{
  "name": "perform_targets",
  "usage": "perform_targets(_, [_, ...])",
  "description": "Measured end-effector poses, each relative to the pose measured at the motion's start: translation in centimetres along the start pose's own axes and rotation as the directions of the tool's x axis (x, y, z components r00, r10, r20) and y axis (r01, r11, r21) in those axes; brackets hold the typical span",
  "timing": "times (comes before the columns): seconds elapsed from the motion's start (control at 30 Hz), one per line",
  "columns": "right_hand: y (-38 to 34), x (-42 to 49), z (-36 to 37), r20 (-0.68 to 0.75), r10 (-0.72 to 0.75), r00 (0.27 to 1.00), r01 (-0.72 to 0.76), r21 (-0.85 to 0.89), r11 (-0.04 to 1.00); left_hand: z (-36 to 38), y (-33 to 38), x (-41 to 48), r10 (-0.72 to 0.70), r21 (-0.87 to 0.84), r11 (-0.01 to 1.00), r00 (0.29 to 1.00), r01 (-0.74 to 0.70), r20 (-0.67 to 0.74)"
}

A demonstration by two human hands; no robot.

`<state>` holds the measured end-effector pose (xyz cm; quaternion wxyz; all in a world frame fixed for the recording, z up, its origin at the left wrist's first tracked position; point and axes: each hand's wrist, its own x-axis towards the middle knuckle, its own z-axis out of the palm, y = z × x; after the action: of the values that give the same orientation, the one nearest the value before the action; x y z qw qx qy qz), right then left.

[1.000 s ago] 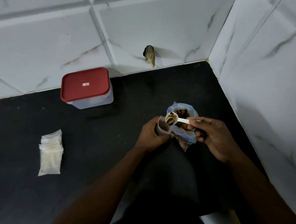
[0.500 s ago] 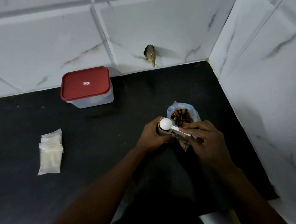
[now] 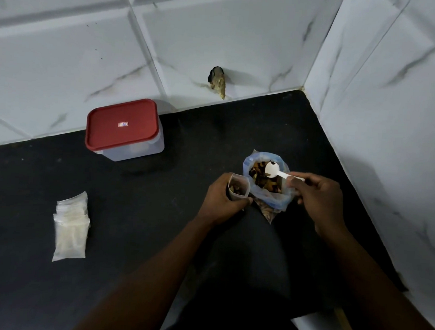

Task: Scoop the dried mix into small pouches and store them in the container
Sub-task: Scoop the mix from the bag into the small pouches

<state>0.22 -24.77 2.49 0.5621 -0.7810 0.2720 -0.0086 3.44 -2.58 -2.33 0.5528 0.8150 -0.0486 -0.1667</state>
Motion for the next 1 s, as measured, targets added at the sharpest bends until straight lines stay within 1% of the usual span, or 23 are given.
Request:
perform_targets(0.07, [0.0,0.5,0.2,0.023,-0.089,0.996,0.092,-0.194,0.977,0.0,-0.1,0.0,-0.006,0.016,1.0,1.0,0.006,-0.016])
perform_targets(0.1, [-0.1,0.6,0.3,0.047,-0.132,0.99,0.14,-0.255,0.957,0.0,-0.2,0.0,-0.009,0.019,1.0,1.0,0.009,-0.021])
perform_targets(0.2, [-0.2,0.7,1.2,0.135,-0.218,0.967,0.253,-0.349,0.903,-0.1,-0.2,0.0,-0.024,0.025,0.999,1.0,0.025,-0.006])
perform_targets(0.3, [-0.1,0.7,1.9,0.2,-0.2,0.959,0.266,-0.404,0.875,-0.2,0.0,0.1,-0.046,0.015,0.999,0.999,0.045,0.021])
perform_targets(0.37, [-0.1,0.8,2.0,0.189,-0.152,0.97,0.214,-0.372,0.903,-0.4,0.0,0.2,-0.051,0.006,0.999,0.998,0.05,0.038])
perform_targets(0.43, [0.0,1.0,2.1,0.162,-0.105,0.981,0.15,-0.295,0.944,-0.5,-0.1,0.3,-0.054,-0.004,0.998,0.996,0.055,0.064])
perform_targets(0.53, [0.1,1.4,2.4,0.179,-0.029,0.983,0.071,-0.237,0.969,-0.6,-0.2,0.4,-0.045,0.016,0.999,0.995,0.043,0.093])
perform_targets(0.6, [0.1,1.9,2.6,0.181,0.079,0.98,-0.045,-0.182,0.982,-0.7,-0.2,0.4,-0.039,0.028,0.999,0.995,0.037,0.091])
perform_targets(0.67, [0.0,2.5,2.5,0.153,0.181,0.971,-0.162,-0.129,0.978,-0.7,-0.2,0.4,-0.035,0.032,0.999,0.996,0.032,0.087])
perform_targets(0.7, [0.0,2.6,2.5,0.137,0.208,0.969,-0.195,-0.099,0.976,-0.7,-0.2,0.4,-0.032,0.034,0.999,0.996,0.029,0.088])
perform_targets(0.73, [0.2,2.7,2.5,0.126,0.199,0.972,-0.19,-0.079,0.979,-0.7,-0.2,0.3,-0.031,0.035,0.999,0.995,0.028,0.09])
perform_targets(0.83, [0.5,2.0,2.7,0.142,0.115,0.983,-0.103,-0.091,0.991,-0.7,-0.2,0.4,-0.039,0.031,0.999,0.994,0.036,0.097])
perform_targets(0.87, [0.6,1.9,2.8,0.153,0.12,0.981,-0.107,-0.09,0.99,-0.8,-0.2,0.4,-0.042,0.029,0.999,0.994,0.04,0.098])
perform_targets(0.97, [0.4,2.3,2.6,0.158,0.226,0.961,-0.222,-0.043,0.974,-0.8,-0.2,0.4,-0.049,0.024,0.999,0.994,0.047,0.1])
perform_targets(1.0, [0.4,2.4,2.6,0.156,0.239,0.958,-0.239,-0.024,0.971,-0.8,-0.3,0.4,-0.049,0.023,0.999,0.994,0.047,0.101])
